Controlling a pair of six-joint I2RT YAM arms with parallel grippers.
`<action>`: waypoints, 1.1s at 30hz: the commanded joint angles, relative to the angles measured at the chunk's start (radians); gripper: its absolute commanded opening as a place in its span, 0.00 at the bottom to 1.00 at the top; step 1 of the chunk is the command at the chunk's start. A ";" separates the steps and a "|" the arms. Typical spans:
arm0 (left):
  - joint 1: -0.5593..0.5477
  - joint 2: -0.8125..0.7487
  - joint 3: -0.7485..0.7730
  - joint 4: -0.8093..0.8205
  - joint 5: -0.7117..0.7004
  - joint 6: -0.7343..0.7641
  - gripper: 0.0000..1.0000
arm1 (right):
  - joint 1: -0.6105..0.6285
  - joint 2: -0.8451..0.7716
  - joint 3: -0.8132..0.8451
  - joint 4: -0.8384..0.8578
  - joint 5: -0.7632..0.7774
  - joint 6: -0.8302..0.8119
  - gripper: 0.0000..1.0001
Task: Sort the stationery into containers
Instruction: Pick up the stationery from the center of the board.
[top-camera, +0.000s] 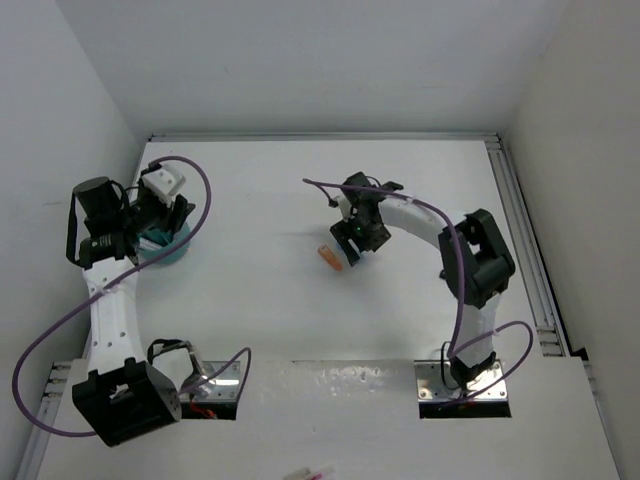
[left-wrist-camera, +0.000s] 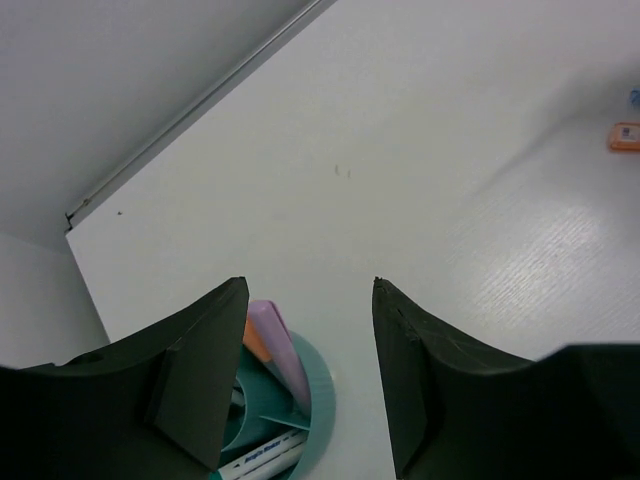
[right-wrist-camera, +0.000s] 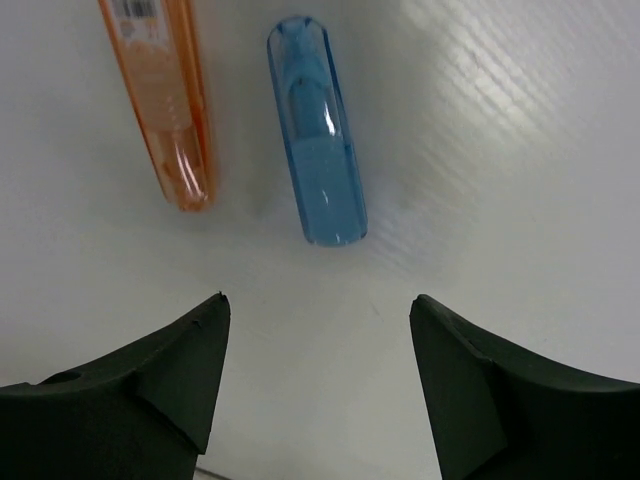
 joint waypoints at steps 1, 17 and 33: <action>-0.051 -0.033 0.015 -0.021 -0.021 0.012 0.59 | 0.025 0.034 0.094 0.024 0.070 0.007 0.72; -0.246 -0.042 0.008 0.003 -0.145 -0.048 0.61 | 0.059 0.118 0.119 0.036 0.109 -0.035 0.69; -0.194 -0.067 -0.025 0.092 -0.107 -0.313 0.61 | 0.045 0.204 0.108 0.080 0.072 -0.071 0.45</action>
